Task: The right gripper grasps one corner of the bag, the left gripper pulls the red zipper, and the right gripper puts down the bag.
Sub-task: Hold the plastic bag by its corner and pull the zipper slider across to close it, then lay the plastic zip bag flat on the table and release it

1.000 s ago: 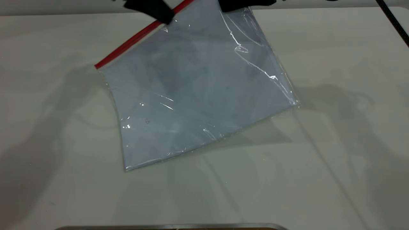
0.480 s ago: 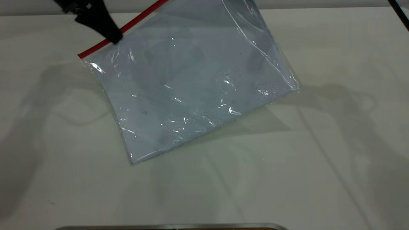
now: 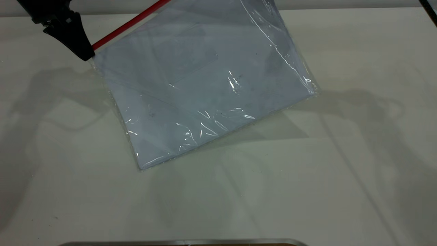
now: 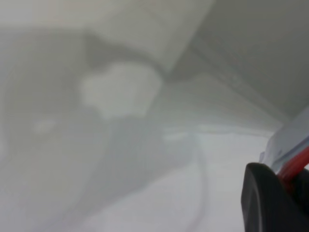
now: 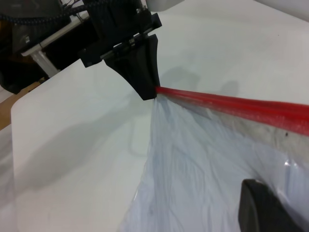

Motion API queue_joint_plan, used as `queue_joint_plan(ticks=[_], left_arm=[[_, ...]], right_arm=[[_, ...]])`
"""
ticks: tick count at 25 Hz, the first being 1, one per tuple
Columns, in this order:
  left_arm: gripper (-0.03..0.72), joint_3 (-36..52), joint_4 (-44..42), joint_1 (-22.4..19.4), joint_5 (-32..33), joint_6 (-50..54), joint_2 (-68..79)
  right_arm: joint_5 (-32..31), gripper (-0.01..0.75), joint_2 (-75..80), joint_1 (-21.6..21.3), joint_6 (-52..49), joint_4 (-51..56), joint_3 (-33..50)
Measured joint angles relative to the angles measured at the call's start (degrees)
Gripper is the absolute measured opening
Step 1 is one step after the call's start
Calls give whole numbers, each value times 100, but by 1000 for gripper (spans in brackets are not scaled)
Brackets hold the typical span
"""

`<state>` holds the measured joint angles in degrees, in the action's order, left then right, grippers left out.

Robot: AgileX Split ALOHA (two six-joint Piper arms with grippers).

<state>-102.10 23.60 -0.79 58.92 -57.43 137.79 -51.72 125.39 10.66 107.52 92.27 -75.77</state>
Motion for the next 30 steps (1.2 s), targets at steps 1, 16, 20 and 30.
queue_joint_plan(ticks=[1,16,20,30], left_arm=[[83,0,24,0,-9,12,0],[392,5,904,-132,607,453,-1794],[396,16,1746,-132,799,602,-2491],[392,16,2017,-132,799,1805,-4227]], right_arm=[[60,33,0,0,4,-13,0],[1400,182,985,-74,-927,306,0],[2355,330,1053,160,-1545,-806,-6],[1791,399,519,268,-8523,-7522,-41]])
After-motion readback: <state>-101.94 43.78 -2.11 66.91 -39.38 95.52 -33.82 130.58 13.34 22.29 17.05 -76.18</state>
